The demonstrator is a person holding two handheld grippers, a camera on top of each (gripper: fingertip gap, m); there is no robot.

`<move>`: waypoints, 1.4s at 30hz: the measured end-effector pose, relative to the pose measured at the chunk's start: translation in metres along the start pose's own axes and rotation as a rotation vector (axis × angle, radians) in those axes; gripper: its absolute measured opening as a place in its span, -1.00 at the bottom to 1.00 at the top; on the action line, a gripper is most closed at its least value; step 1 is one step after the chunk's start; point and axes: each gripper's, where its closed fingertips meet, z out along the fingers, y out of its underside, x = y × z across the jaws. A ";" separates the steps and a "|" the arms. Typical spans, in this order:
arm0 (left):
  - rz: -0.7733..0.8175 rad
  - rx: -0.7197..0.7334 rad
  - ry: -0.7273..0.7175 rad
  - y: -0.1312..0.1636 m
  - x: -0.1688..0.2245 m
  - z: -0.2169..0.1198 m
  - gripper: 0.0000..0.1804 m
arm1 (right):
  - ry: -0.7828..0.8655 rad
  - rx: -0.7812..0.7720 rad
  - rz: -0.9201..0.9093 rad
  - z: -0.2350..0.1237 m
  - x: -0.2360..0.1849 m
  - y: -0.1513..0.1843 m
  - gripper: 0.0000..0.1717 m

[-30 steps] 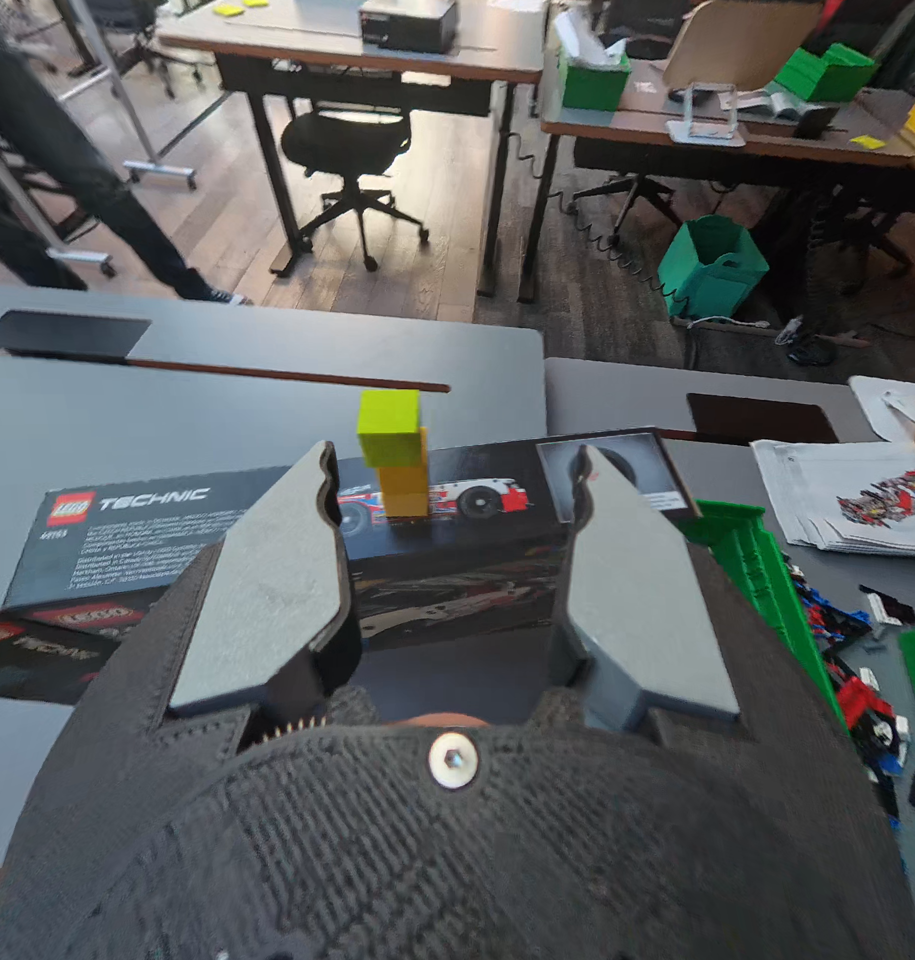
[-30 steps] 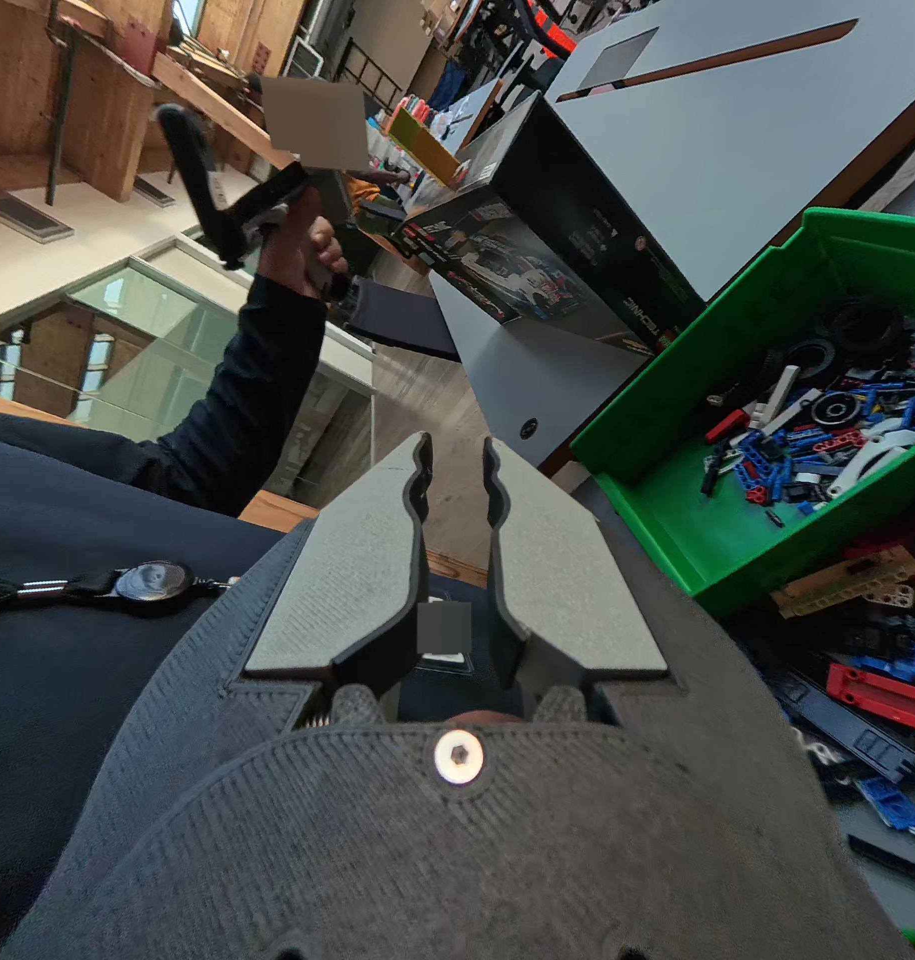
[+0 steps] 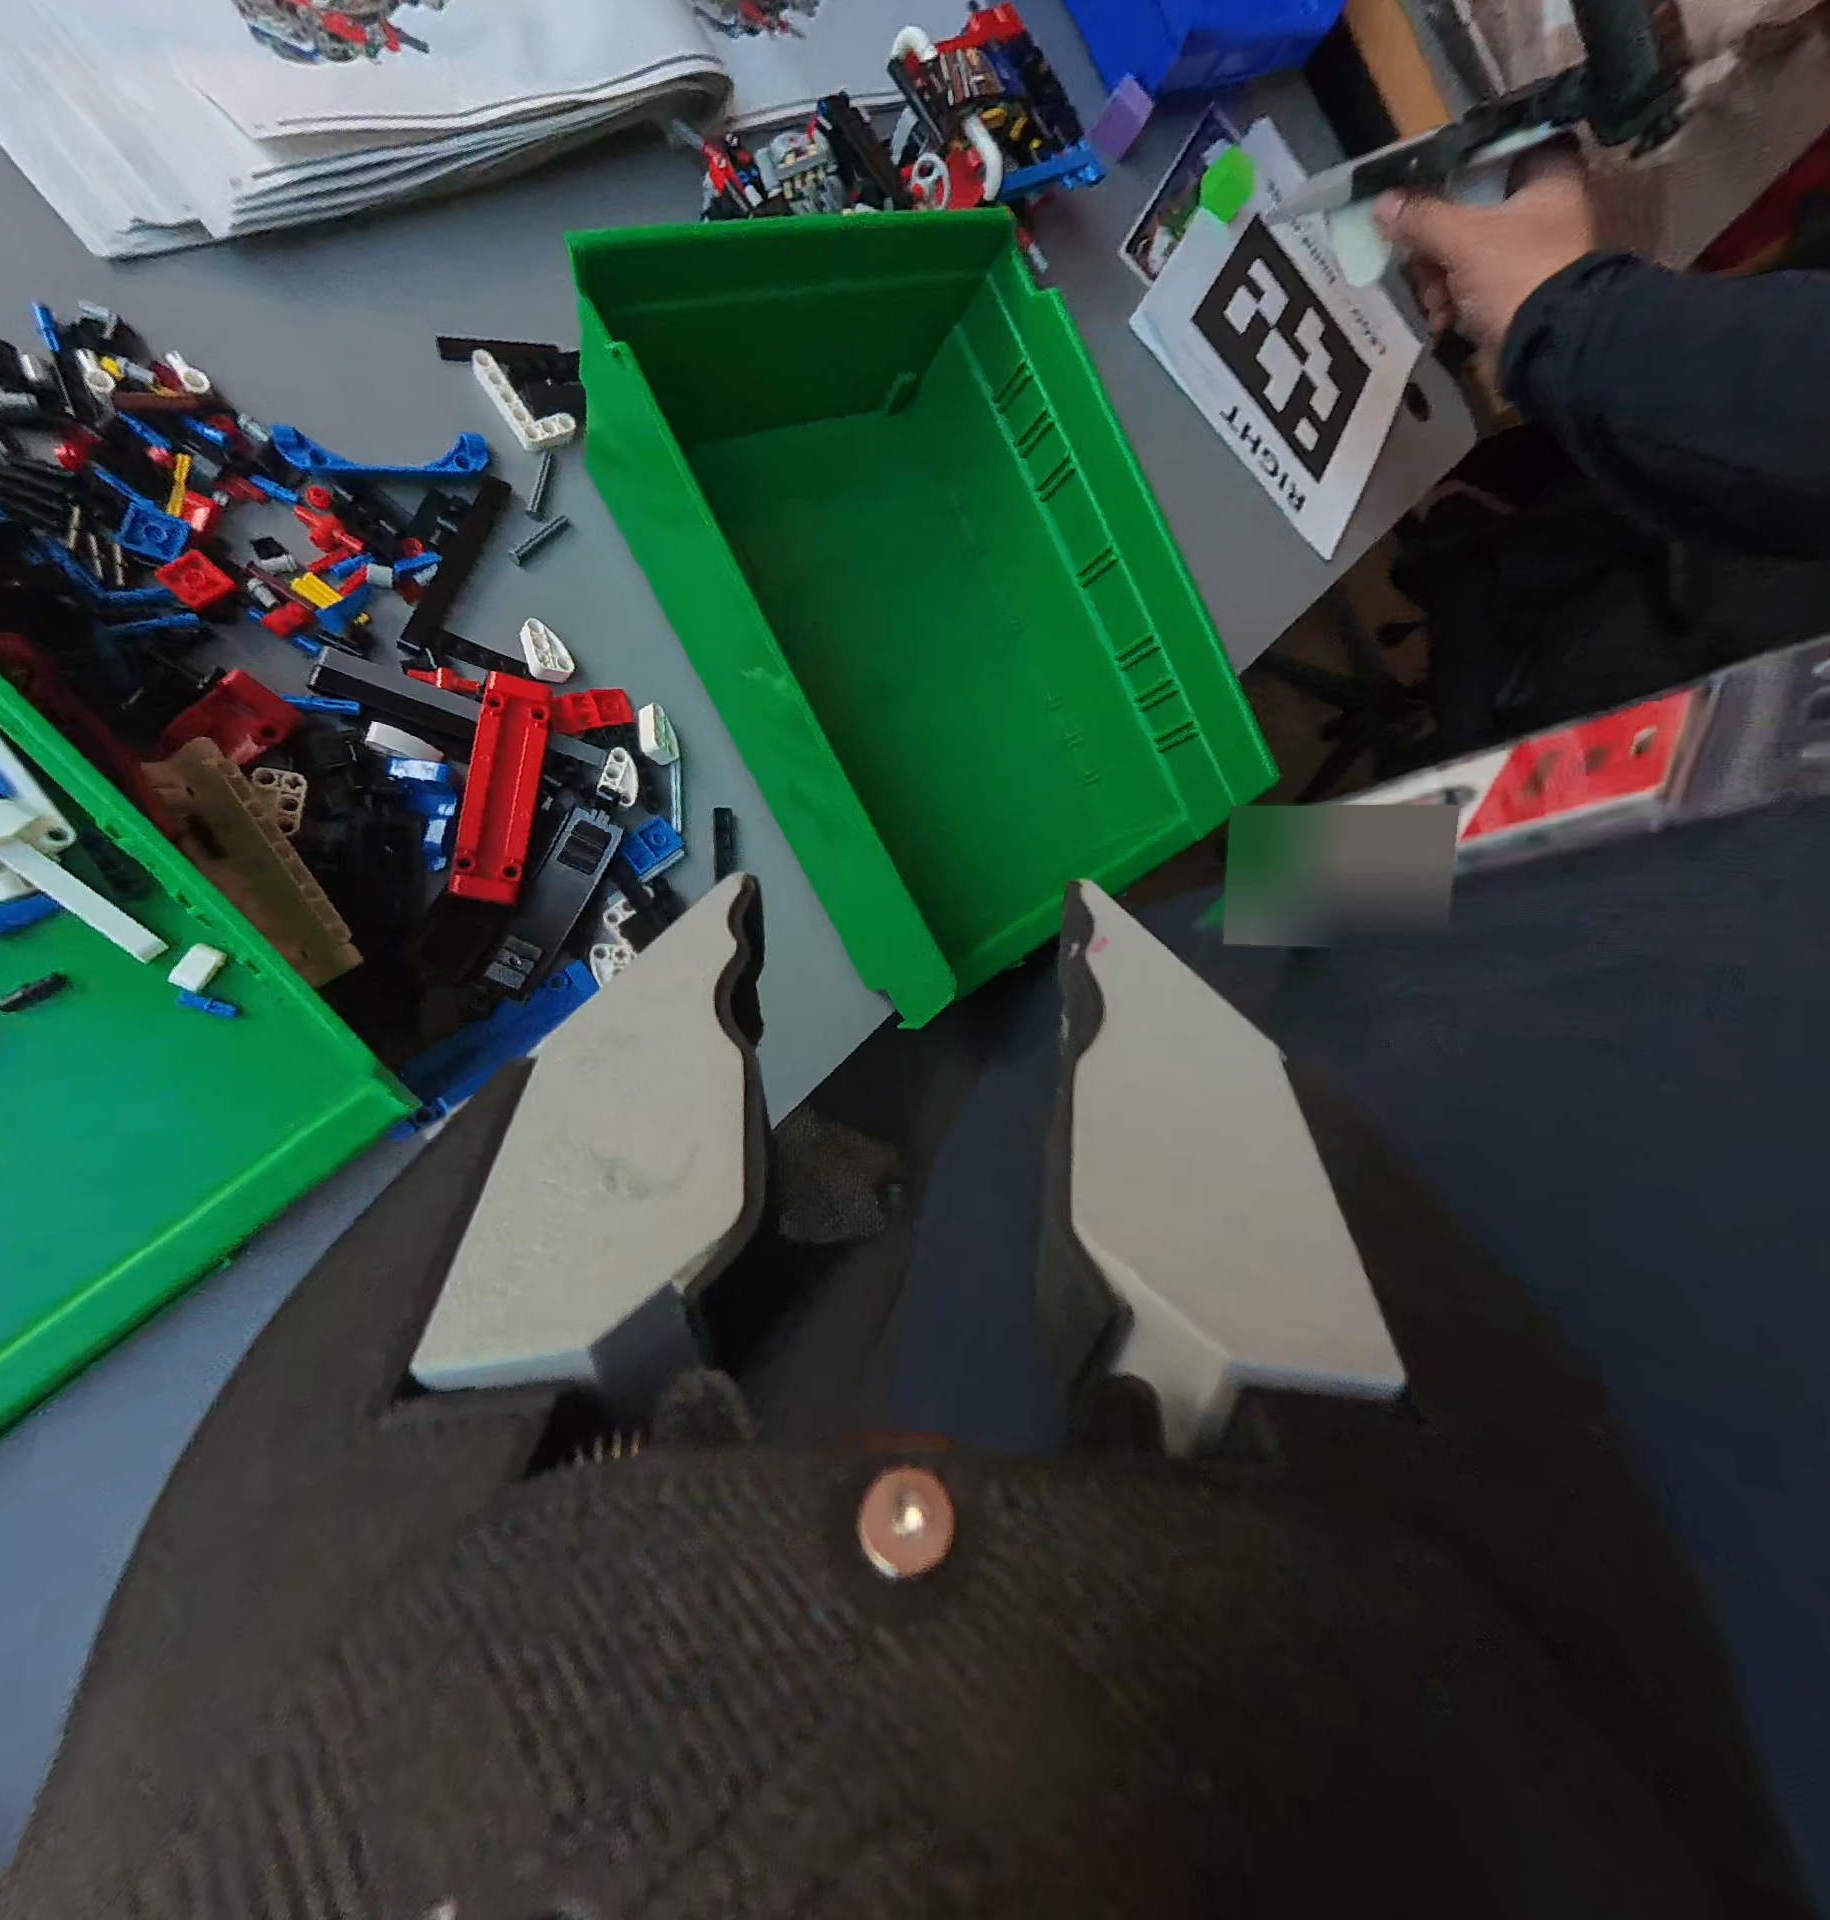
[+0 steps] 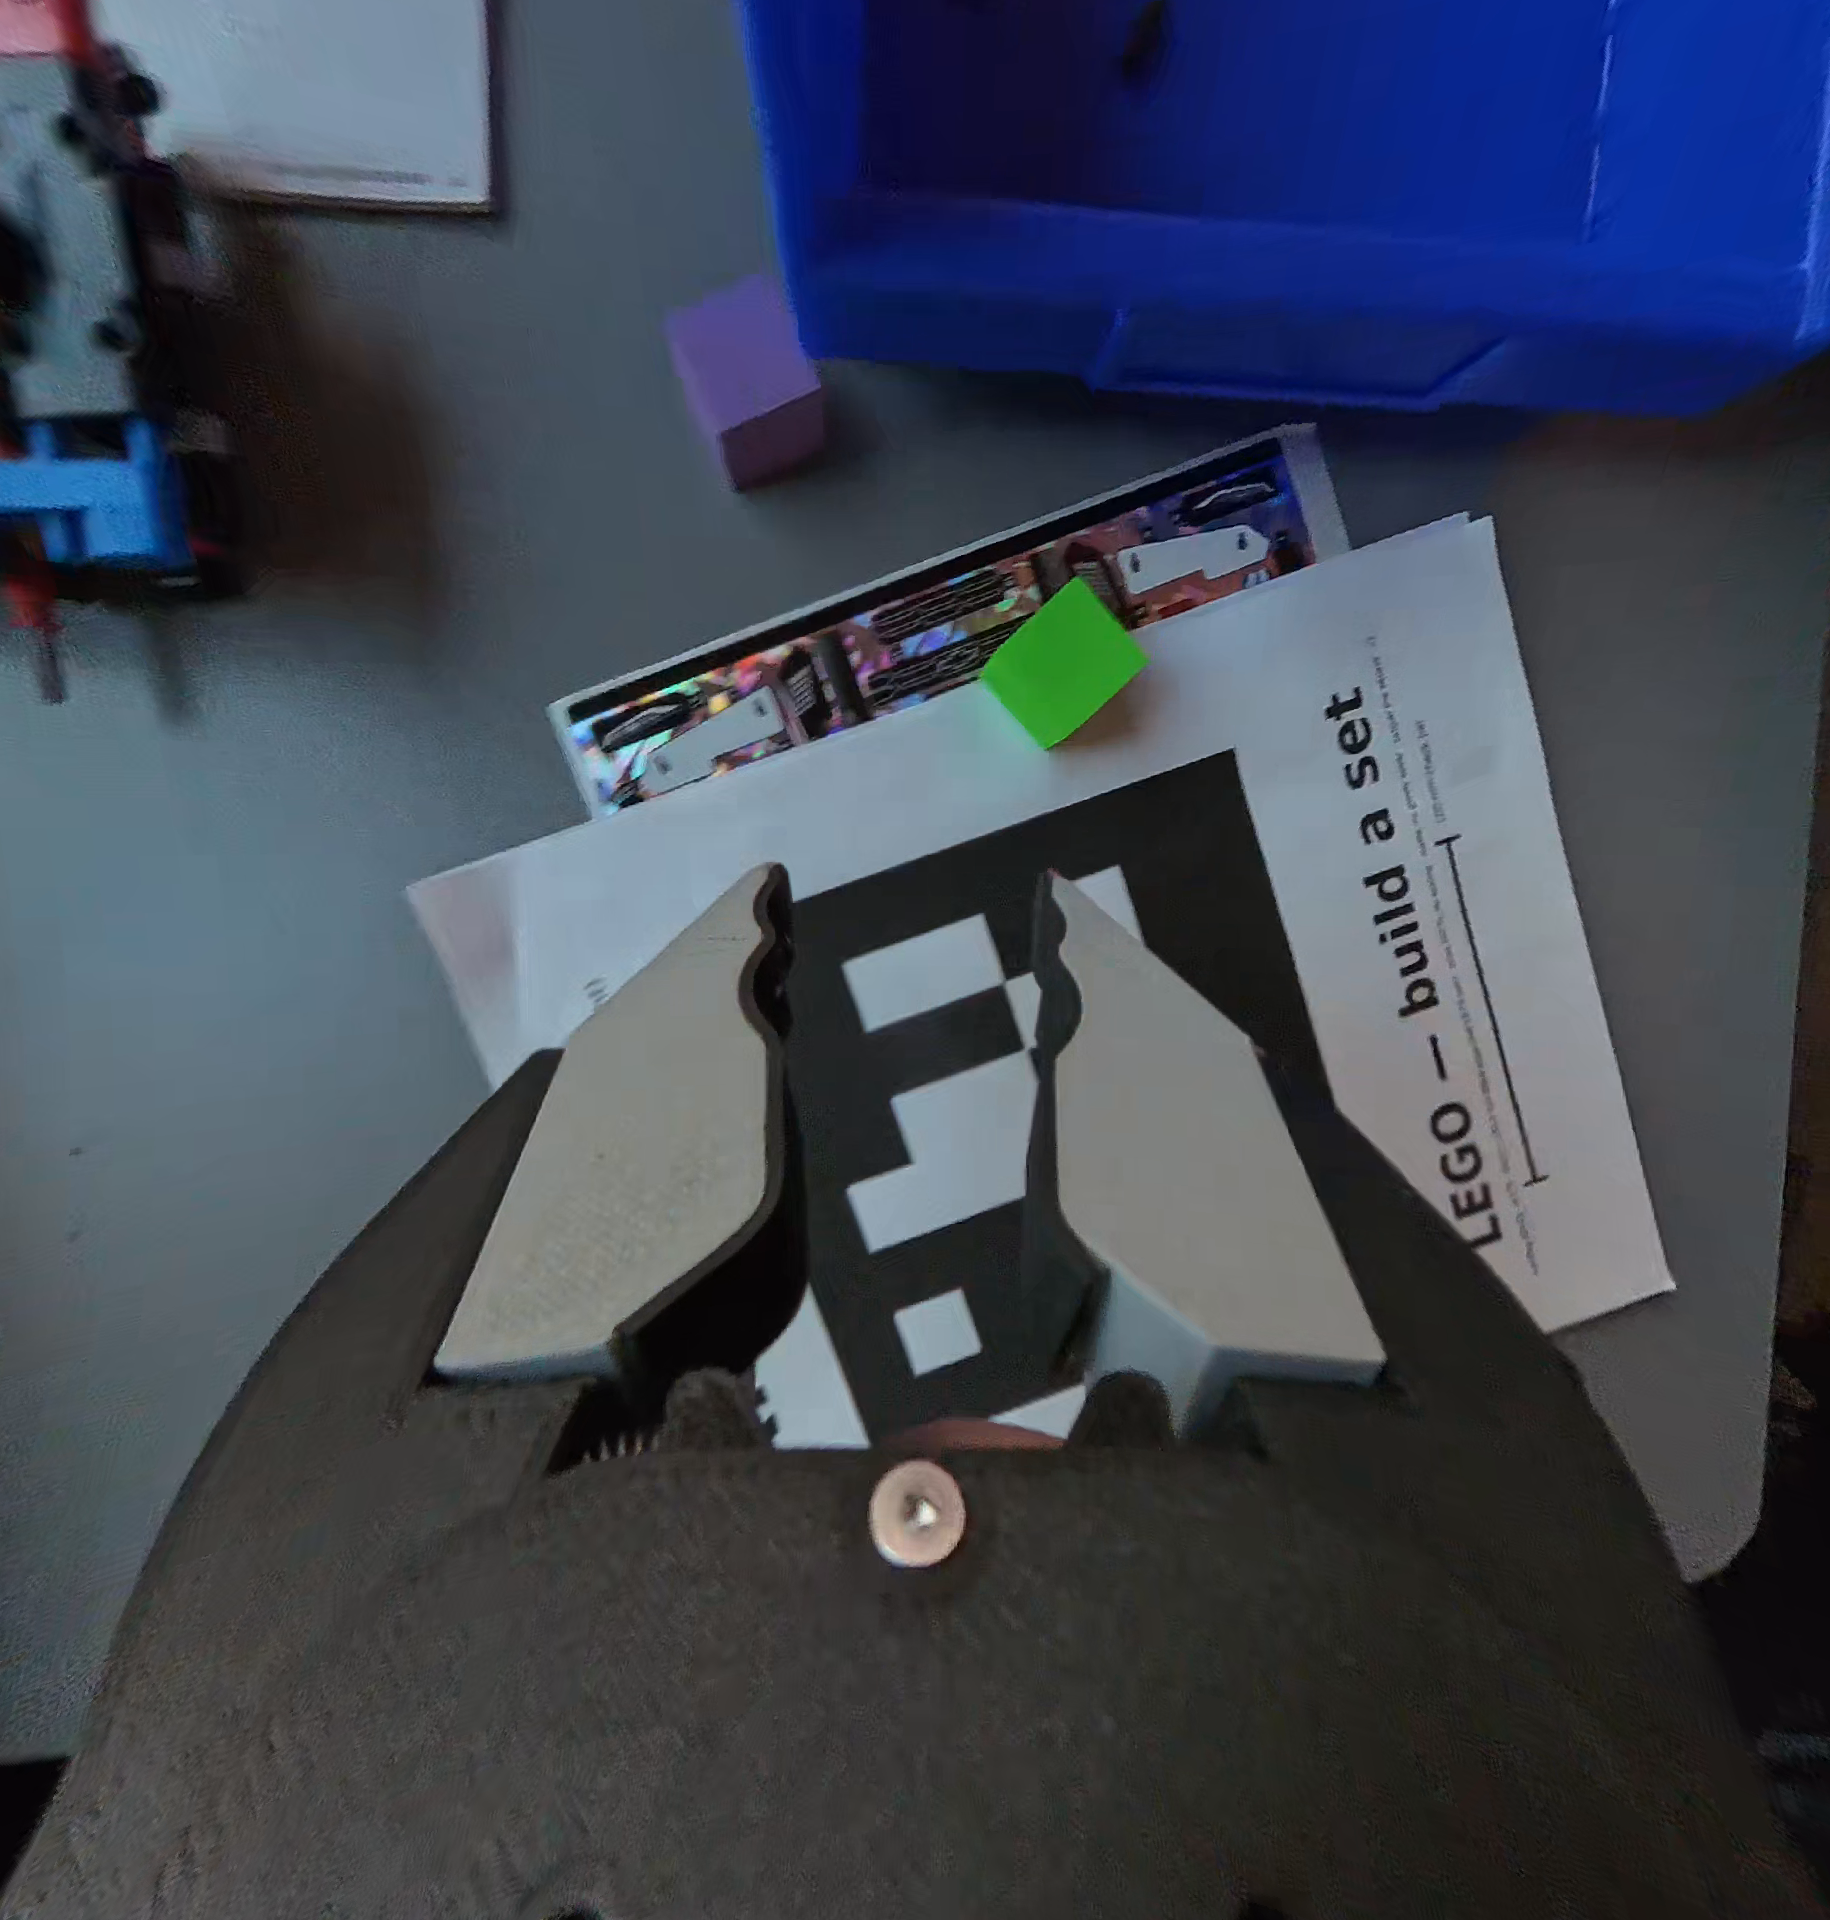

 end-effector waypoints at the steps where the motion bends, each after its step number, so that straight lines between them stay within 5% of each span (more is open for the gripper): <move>1: -0.011 -0.014 -0.015 0.000 0.005 0.004 -0.37 | 0.008 -0.011 0.023 0.011 0.011 -0.005 -0.48; 10: 0.030 -0.095 -0.125 -0.002 0.032 0.019 -0.38 | 0.024 -0.100 0.237 0.075 0.037 -0.022 -0.55; 17: 0.083 -0.089 -0.170 -0.008 0.030 0.022 -0.41 | -0.062 0.003 0.203 0.054 0.021 -0.043 -0.59; 20: 0.167 -0.054 -0.223 -0.026 0.025 0.021 -0.43 | -0.309 0.191 0.211 -0.001 -0.029 -0.080 -0.59; 25: 0.334 0.039 -0.151 -0.081 0.045 0.039 -0.41 | -0.971 0.511 0.098 -0.168 -0.186 -0.140 -0.59; 31: 0.629 0.196 -0.086 -0.167 0.085 0.041 -0.39 | -1.614 0.432 -0.067 -0.324 -0.378 -0.134 -0.60; 35: 0.737 0.311 -0.064 -0.191 0.095 -0.001 -0.40 | -1.744 0.344 -0.178 -0.370 -0.470 -0.114 -0.59; 42: 0.810 0.470 -0.036 -0.163 0.066 -0.094 -0.72 | -1.792 0.274 -0.219 -0.413 -0.583 -0.094 -0.59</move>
